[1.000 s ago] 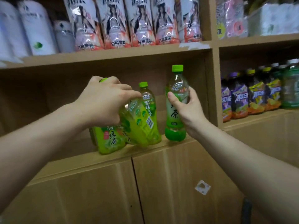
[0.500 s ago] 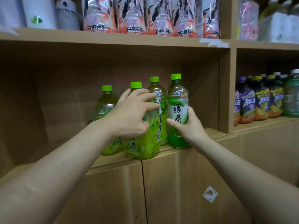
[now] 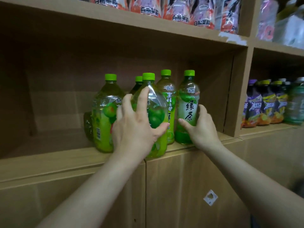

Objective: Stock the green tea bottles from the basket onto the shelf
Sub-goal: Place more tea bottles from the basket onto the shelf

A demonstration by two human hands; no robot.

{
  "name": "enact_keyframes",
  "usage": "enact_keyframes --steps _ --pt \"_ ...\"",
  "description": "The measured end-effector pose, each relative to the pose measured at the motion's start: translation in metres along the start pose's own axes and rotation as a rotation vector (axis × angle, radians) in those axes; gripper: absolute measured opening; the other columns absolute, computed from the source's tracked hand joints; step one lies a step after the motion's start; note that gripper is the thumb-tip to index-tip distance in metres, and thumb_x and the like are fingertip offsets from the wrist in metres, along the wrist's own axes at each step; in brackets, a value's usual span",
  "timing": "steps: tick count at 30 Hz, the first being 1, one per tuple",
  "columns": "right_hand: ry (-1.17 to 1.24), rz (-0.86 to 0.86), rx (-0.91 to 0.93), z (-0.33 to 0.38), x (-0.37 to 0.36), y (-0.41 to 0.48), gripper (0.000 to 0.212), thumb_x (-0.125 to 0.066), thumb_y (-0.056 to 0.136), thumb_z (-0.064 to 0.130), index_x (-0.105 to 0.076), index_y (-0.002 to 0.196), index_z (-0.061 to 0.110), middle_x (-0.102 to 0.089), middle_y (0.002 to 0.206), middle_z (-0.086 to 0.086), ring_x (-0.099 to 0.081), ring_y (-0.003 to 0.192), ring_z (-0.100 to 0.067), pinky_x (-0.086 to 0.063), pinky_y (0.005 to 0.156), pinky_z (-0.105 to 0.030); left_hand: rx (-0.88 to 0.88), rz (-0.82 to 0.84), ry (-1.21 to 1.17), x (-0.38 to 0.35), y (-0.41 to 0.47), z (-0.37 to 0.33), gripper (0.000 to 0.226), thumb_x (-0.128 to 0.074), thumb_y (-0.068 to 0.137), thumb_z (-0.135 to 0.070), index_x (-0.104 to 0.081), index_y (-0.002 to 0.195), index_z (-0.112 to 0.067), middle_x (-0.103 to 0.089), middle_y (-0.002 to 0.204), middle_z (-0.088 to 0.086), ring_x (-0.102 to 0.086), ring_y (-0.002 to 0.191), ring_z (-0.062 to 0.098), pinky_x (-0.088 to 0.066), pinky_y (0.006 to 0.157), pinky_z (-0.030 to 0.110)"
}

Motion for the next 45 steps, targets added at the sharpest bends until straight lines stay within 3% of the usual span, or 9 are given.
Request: enact_keyframes --steps 6,10,12,16,25,34,39,42,45 --pt "0.159 -0.021 0.353 0.042 0.001 -0.056 0.08 -0.06 0.083 0.052 -0.019 0.148 0.03 -0.034 0.143 -0.001 -0.033 0.133 -0.016 -0.032 0.105 -0.029 0.03 -0.002 -0.036 -0.005 -0.003 0.001 0.081 -0.059 0.076 -0.061 -0.02 0.144 -0.04 -0.03 0.143 0.009 -0.033 0.126 0.029 -0.041 0.093 0.044" --pt "0.117 0.103 0.375 0.057 -0.023 -0.069 0.102 -0.061 0.073 0.065 0.002 0.149 0.041 -0.024 0.153 -0.004 -0.028 0.141 -0.022 -0.036 0.108 -0.038 0.13 -0.156 -0.308 0.019 -0.002 0.032 0.048 -0.053 0.091 -0.022 -0.042 0.136 -0.037 -0.045 0.131 0.001 -0.036 0.119 0.018 -0.027 0.099 0.026" --pt "0.05 0.115 0.375 0.066 -0.031 -0.068 0.114 -0.064 0.069 0.069 0.015 0.146 0.042 -0.016 0.157 -0.006 -0.025 0.142 -0.028 -0.038 0.105 -0.042 0.315 -0.199 -0.355 0.031 0.01 0.056 0.06 -0.062 0.084 -0.017 -0.039 0.136 -0.036 -0.047 0.133 0.0 -0.041 0.122 0.02 -0.032 0.105 0.034" --pt "-0.064 0.058 0.37 0.079 -0.041 -0.063 0.125 -0.066 0.065 0.071 0.023 0.146 0.036 -0.009 0.158 -0.013 -0.028 0.139 -0.036 -0.048 0.092 -0.044 0.514 0.1 -0.475 0.027 0.032 0.083 0.098 -0.08 0.064 -0.041 -0.023 0.144 -0.034 -0.046 0.141 0.003 -0.048 0.125 0.023 -0.04 0.105 0.045" --pt "-0.077 0.118 0.392 0.089 -0.047 -0.063 0.124 -0.063 0.069 0.071 0.027 0.144 0.03 -0.016 0.154 -0.015 -0.035 0.135 -0.032 -0.051 0.082 -0.038 0.408 0.074 -0.215 0.049 0.03 0.096 0.098 -0.084 0.052 -0.053 -0.039 0.136 -0.03 -0.062 0.123 -0.004 -0.061 0.109 0.016 -0.05 0.095 0.041" --pt "0.166 0.261 0.465 0.149 -0.092 -0.086 0.124 -0.07 0.068 0.065 0.021 0.146 0.035 -0.017 0.153 -0.014 -0.04 0.132 -0.032 -0.049 0.09 -0.041 0.483 0.009 0.085 0.095 0.018 0.14 0.088 -0.075 0.077 -0.033 -0.024 0.146 -0.019 -0.056 0.129 0.01 -0.055 0.114 0.029 -0.045 0.098 0.043" --pt "0.281 0.428 0.422 0.162 -0.102 -0.089 0.122 -0.071 0.072 0.058 0.028 0.142 0.045 -0.005 0.16 -0.012 -0.032 0.14 -0.033 -0.044 0.1 -0.045 0.628 0.1 0.022 0.111 0.02 0.141 0.085 -0.066 0.086 -0.028 -0.012 0.15 -0.021 -0.042 0.144 0.012 -0.047 0.126 0.03 -0.04 0.102 0.037" --pt "0.354 0.367 0.435 0.143 -0.076 -0.085 0.112 -0.068 0.077 0.057 0.024 0.141 0.05 -0.011 0.161 -0.004 -0.042 0.135 -0.025 -0.047 0.097 -0.04 0.417 0.016 0.152 0.123 0.023 0.109 0.069 -0.06 0.086 -0.015 -0.028 0.147 -0.019 -0.037 0.147 0.007 -0.036 0.133 0.027 -0.032 0.108 0.037" --pt "0.428 0.077 0.448 0.111 -0.03 -0.068 0.087 -0.065 0.084 0.044 -0.007 0.149 0.042 -0.038 0.14 0.006 -0.049 0.111 -0.007 -0.041 0.083 -0.021 -0.023 -0.113 0.053 0.119 0.02 0.051 0.049 -0.056 0.08 -0.007 -0.053 0.127 -0.018 -0.052 0.123 0.0 -0.049 0.114 0.016 -0.043 0.098 0.034"
Point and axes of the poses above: each hand's wrist, its own y-axis towards the middle knuckle, its own x-axis out of the back of the hand, z = x × y, the point moved 1 cm from there along y, towards the middle knuckle
